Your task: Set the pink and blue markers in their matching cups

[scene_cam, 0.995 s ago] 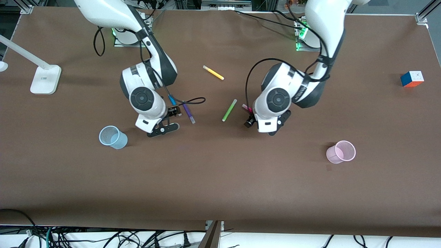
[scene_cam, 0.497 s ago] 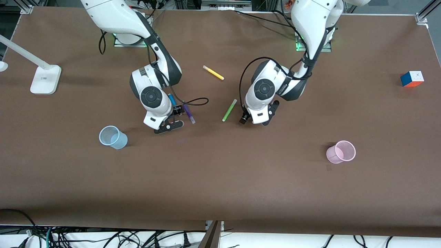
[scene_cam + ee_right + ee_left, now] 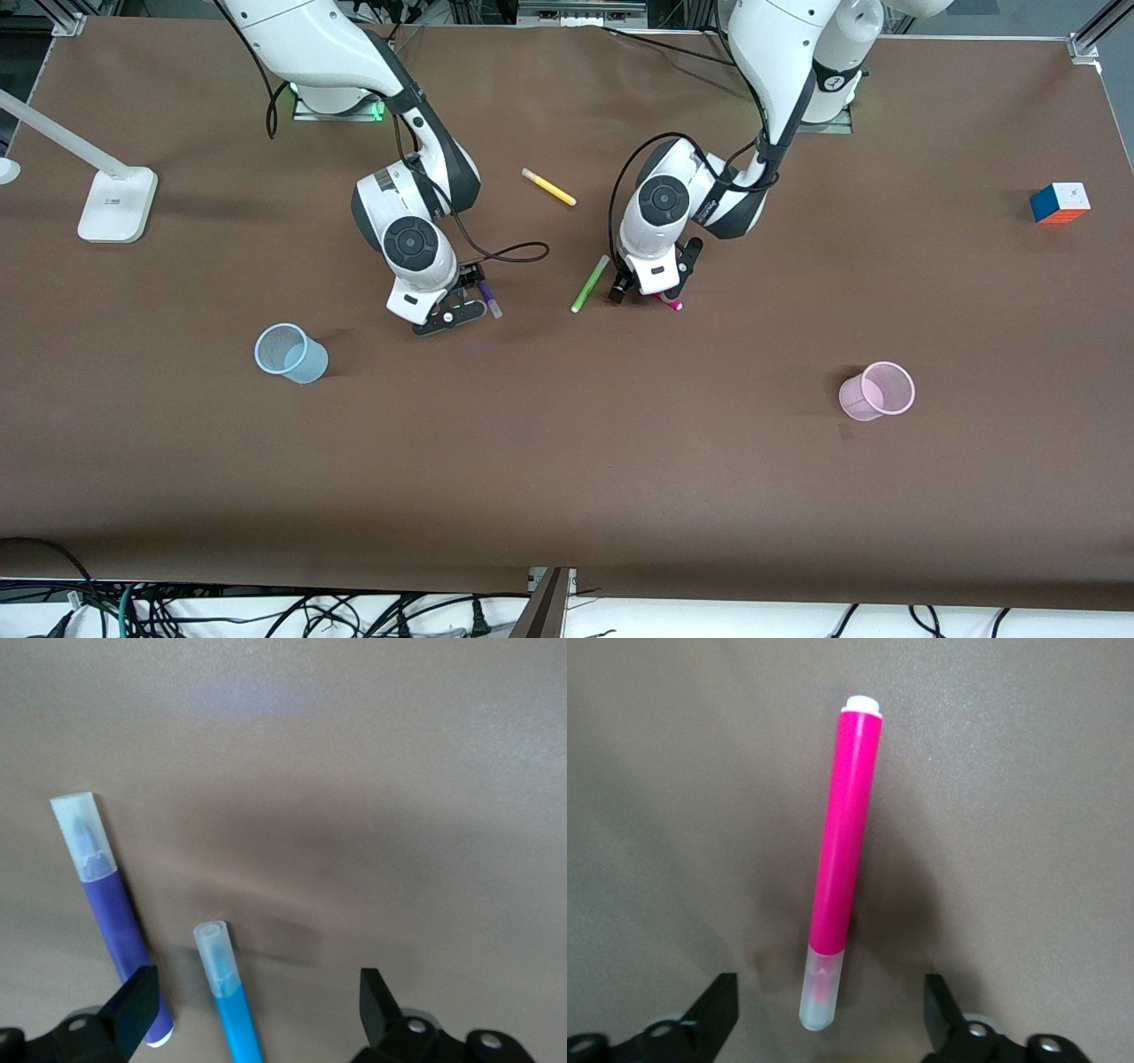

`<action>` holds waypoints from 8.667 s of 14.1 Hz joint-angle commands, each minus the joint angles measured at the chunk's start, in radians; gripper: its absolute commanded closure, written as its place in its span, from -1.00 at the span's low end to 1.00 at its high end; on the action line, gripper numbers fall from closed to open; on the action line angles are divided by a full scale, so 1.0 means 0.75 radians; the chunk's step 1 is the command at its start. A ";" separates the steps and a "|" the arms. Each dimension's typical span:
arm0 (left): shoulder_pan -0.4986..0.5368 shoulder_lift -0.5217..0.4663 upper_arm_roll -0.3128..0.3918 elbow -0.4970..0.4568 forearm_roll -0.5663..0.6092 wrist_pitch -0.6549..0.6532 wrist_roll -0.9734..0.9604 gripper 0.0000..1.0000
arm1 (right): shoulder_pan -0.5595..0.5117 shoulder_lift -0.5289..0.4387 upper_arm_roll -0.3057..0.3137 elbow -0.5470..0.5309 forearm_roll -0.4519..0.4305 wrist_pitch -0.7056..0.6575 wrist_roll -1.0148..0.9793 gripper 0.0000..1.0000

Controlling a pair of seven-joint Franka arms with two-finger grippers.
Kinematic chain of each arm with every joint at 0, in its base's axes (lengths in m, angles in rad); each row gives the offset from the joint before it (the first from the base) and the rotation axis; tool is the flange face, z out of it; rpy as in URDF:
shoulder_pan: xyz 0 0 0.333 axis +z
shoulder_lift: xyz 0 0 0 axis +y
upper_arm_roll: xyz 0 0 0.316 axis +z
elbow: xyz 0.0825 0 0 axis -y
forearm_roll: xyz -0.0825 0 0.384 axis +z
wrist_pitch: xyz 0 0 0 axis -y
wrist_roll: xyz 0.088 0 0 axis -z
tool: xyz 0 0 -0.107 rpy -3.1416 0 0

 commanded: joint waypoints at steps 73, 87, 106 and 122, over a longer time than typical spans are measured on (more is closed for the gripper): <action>0.910 -0.708 -0.014 0.439 0.364 -1.091 2.491 -1.00 | -0.404 -0.090 -0.548 0.230 1.210 -0.594 -2.965 1.00; 1.041 -0.809 -0.117 0.383 0.368 -1.138 2.481 -1.00 | -0.420 -0.070 -0.548 0.398 1.143 -0.621 -2.459 -1.00; 1.033 -0.739 -0.131 0.463 0.352 -1.146 2.470 -1.00 | -0.426 -0.331 -0.200 0.586 0.153 -1.030 -0.164 -1.00; 1.031 -0.731 -0.133 0.469 0.354 -1.146 2.460 -1.00 | -0.621 -0.761 -0.102 0.436 -0.099 -1.126 -0.143 -1.00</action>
